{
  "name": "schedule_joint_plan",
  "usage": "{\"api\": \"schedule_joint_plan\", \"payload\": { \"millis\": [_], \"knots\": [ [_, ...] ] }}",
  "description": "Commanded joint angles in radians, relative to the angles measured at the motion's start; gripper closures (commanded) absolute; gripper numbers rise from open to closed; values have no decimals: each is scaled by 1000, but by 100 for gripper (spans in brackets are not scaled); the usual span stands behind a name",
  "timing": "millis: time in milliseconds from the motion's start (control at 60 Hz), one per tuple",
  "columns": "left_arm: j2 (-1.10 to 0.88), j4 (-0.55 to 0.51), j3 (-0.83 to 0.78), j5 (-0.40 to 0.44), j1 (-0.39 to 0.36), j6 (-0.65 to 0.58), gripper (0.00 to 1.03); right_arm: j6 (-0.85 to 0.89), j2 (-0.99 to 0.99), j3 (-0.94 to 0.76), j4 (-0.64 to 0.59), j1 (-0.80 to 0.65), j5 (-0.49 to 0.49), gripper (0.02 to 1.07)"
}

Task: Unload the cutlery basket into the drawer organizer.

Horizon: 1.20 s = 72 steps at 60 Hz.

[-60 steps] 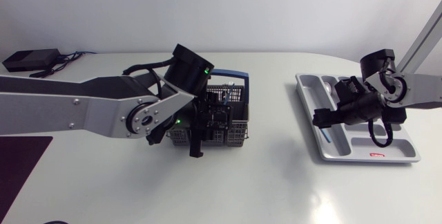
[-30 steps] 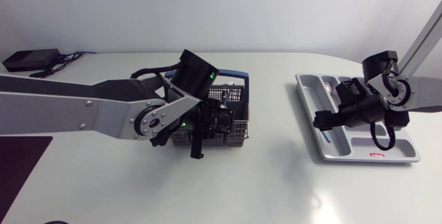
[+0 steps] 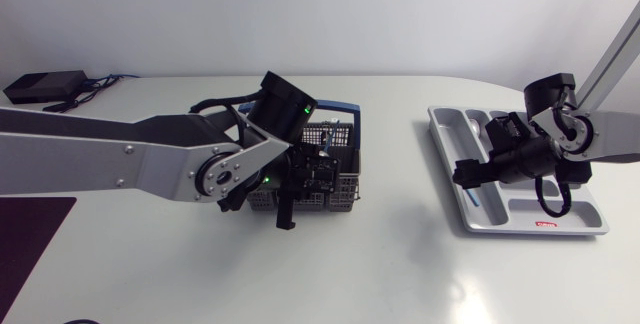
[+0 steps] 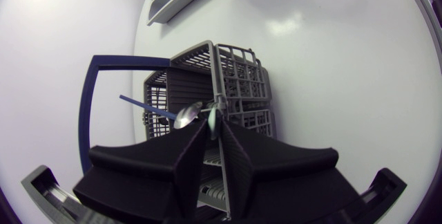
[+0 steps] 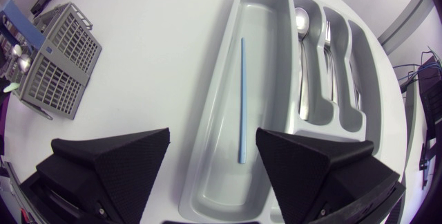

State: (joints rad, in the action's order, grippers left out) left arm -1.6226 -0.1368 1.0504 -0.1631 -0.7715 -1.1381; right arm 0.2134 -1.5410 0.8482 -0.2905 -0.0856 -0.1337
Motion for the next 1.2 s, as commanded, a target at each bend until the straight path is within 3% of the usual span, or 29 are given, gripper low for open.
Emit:
{"api": "schedule_joint_plan", "payload": {
  "millis": [0,267,400,600,1183],
  "knots": [
    [1,0,30,-7,-11,-22,85,17,9,-28,5,9,-4,17],
    [-3,-3,36,-16,-17,-18,85,23,1,-31,14,10,0,17],
    [-20,0,33,-26,-18,-15,96,26,2,-32,14,9,0,17],
    [-29,3,34,-52,-25,-14,100,30,4,-40,16,7,-3,17],
    [147,-47,79,-88,-43,-11,100,32,76,-83,4,26,-4,17]
  ]
}}
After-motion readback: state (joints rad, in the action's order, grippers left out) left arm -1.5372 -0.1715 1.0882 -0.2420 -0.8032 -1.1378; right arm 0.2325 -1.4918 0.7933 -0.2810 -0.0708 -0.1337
